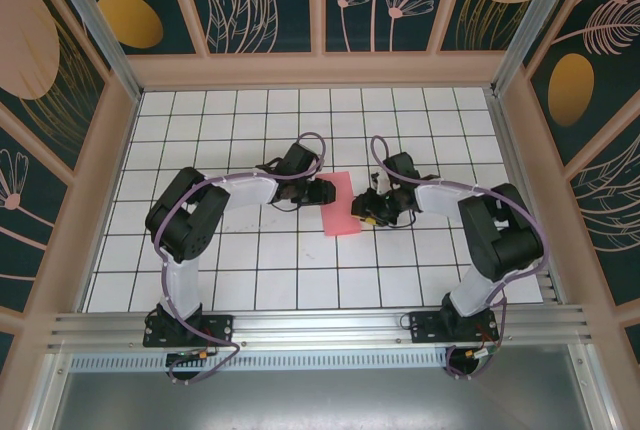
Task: Fold a paper plane with a square sheet of paper (fold left side to right side)
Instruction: Fold the triangle a second time at the center of the table.
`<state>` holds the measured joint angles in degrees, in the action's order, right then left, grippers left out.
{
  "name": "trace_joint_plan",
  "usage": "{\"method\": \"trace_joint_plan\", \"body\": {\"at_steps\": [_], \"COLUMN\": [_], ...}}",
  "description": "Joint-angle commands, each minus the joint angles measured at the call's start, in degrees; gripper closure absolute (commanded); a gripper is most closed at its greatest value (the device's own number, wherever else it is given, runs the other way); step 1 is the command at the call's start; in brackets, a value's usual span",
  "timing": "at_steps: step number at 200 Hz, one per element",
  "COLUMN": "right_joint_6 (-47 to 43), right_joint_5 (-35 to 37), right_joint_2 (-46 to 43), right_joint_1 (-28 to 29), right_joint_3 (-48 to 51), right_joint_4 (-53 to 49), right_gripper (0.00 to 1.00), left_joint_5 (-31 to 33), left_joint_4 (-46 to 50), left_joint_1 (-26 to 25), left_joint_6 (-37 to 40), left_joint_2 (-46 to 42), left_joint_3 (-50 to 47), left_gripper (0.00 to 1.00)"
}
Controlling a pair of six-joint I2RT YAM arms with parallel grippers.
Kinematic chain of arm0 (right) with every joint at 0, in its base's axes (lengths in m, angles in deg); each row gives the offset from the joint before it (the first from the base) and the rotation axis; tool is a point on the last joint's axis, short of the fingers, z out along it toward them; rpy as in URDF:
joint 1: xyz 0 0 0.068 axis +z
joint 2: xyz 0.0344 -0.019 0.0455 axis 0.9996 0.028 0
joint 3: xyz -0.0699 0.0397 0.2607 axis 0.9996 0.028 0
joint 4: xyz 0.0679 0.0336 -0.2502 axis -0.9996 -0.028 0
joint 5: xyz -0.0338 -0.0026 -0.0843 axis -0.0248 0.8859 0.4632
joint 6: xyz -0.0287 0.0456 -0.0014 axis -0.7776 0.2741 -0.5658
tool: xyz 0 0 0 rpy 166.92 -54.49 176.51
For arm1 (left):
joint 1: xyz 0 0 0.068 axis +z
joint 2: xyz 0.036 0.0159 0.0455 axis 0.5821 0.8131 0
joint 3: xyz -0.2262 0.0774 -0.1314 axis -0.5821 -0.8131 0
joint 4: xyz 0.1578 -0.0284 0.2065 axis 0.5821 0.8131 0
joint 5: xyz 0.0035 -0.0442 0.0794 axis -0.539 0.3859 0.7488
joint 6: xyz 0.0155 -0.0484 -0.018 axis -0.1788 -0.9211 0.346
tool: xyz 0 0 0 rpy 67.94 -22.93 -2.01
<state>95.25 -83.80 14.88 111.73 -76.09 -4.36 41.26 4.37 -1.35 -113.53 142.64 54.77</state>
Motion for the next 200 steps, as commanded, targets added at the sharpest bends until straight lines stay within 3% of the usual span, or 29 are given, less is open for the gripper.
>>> {"method": "trace_joint_plan", "body": {"at_steps": [1, 159, 200], "right_joint_6": [1.7, 2.3, 4.4], "right_joint_5": [-3.0, -7.8, -12.7], "right_joint_2": [1.8, 8.2, 9.2], "right_joint_1": [0.5, -3.4, -3.7], "right_joint_3": [-1.4, -7.3, -7.2], "right_joint_4": [2.2, 6.9, 9.3], "right_gripper": [0.62, 0.64, 0.8], "left_joint_5": [1.2, 2.4, 5.0], "left_joint_4": [2.9, 3.1, 2.8], "left_joint_1": [-0.3, -0.2, -0.3], "left_joint_6": [0.6, 1.4, 2.7], "left_joint_2": [1.9, -0.1, -4.1], "left_joint_3": [-0.7, -0.9, -1.6], "left_gripper": [0.53, 0.53, 0.52]}}
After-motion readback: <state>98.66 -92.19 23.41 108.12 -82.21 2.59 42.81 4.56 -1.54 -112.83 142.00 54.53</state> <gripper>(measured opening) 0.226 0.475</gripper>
